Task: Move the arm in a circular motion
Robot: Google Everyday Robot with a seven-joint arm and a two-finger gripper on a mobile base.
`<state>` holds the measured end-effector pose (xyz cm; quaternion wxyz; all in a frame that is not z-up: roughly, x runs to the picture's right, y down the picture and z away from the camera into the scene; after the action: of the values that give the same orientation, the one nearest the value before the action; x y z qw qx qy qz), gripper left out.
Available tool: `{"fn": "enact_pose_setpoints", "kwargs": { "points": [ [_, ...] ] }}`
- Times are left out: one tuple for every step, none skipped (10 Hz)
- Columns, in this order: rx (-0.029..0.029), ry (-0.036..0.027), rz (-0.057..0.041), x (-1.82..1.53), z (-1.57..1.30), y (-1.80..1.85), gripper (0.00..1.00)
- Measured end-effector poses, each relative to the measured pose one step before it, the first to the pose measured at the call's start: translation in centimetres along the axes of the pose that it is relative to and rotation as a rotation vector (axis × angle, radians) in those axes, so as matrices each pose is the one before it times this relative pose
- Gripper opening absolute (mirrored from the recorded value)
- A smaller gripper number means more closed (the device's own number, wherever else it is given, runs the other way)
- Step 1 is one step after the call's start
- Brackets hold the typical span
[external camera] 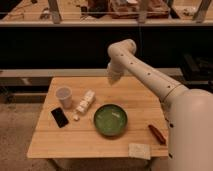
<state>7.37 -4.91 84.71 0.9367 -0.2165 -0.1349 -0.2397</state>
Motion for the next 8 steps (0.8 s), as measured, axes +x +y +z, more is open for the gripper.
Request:
{"fn": "enact_pose_setpoints", "kwargs": {
  "points": [
    [-0.00224,0.01076,0.04432,1.876,-0.188,1.160,0.05],
    [-0.00433,0.01604,0.05925,2.544,-0.264,1.658,0.05],
    [-0.00408,0.01055,0.03987,1.697,-0.118,1.103,0.05],
    [-0.00711,0.01312,0.04855,1.990,-0.089,1.460,0.05],
    [-0.01009,0.01212,0.05828,2.055,0.083,1.920,0.05],
    [-0.00827,0.01308,0.07272,2.308,0.252,2.726,0.05],
    [-0.00218,0.00674,0.05358,1.382,0.073,2.407,0.05],
    [-0.00196,0.00666,0.03441,0.796,-0.099,1.983,0.05]
  ]
}}
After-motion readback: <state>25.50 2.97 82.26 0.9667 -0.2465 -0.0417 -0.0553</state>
